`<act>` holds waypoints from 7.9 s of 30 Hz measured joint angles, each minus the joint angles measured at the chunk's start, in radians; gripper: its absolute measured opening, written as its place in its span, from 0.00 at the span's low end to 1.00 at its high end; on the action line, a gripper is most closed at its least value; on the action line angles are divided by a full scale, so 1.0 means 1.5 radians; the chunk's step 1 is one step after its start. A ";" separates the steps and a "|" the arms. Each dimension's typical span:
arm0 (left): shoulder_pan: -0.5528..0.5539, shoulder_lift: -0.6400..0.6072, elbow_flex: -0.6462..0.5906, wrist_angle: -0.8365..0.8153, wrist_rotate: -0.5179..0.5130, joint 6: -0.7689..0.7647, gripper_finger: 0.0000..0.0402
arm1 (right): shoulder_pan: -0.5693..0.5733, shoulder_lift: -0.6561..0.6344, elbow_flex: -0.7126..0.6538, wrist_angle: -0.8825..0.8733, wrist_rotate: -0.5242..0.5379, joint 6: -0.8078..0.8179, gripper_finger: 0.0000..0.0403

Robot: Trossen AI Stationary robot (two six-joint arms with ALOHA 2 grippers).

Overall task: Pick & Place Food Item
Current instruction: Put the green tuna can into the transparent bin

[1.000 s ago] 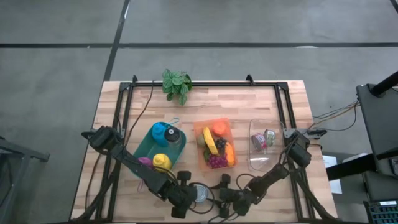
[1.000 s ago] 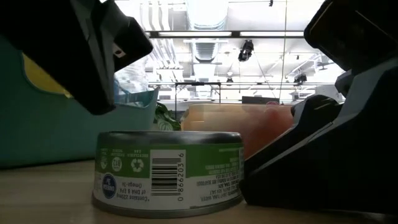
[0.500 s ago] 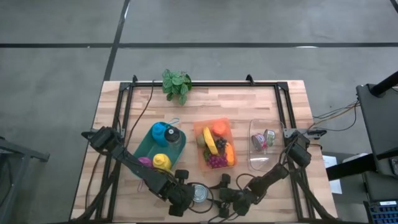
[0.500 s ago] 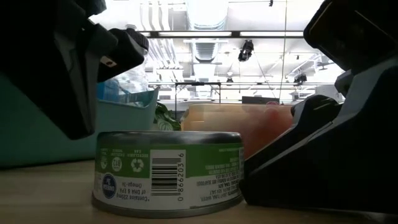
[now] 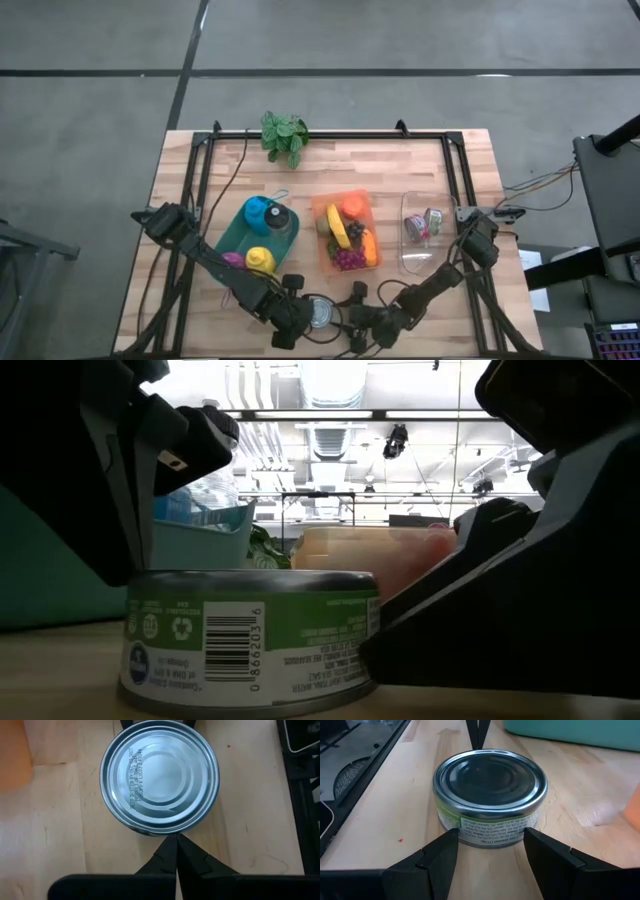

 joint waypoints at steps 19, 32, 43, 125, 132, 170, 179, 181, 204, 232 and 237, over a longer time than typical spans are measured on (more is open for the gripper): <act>0.000 0.000 -0.032 0.052 0.013 -0.003 0.01 | -0.001 0.000 0.003 0.006 0.002 -0.002 0.55; -0.001 0.000 -0.032 0.051 0.043 -0.004 0.01 | -0.001 -0.001 0.058 0.003 -0.005 -0.124 0.55; -0.001 0.002 -0.032 0.064 0.037 -0.003 0.01 | -0.001 -0.019 0.066 0.006 -0.009 -0.197 0.55; -0.030 -0.398 -0.037 0.050 -0.260 0.178 0.01 | 0.001 -0.104 0.070 -0.084 0.032 -0.334 0.55; -0.030 -0.375 -0.039 0.001 -0.262 0.177 0.01 | -0.006 -0.101 0.070 -0.090 -0.035 -0.282 0.55; -0.130 -0.582 -0.015 -0.047 -0.260 0.456 0.01 | -0.034 -0.382 0.143 -0.640 -0.243 -0.478 0.55; -0.213 -0.613 -0.015 -0.078 -0.257 0.499 0.01 | -0.095 -0.349 0.253 -0.708 -0.371 -0.568 0.55; -0.256 -0.619 -0.015 -0.105 -0.253 0.500 0.01 | -0.109 -0.339 0.270 -0.706 -0.399 -0.586 0.55; -0.410 -0.631 -0.068 -0.105 -0.389 0.439 0.01 | -0.168 -0.111 0.518 -0.815 -0.500 -0.687 0.55; -0.410 -0.630 -0.072 -0.104 -0.389 0.439 0.01 | -0.168 -0.035 0.668 -0.902 -0.535 -0.712 0.55; -0.410 -0.630 -0.072 -0.104 -0.388 0.439 0.01 | -0.175 -0.035 0.668 -0.901 -0.535 -0.707 0.55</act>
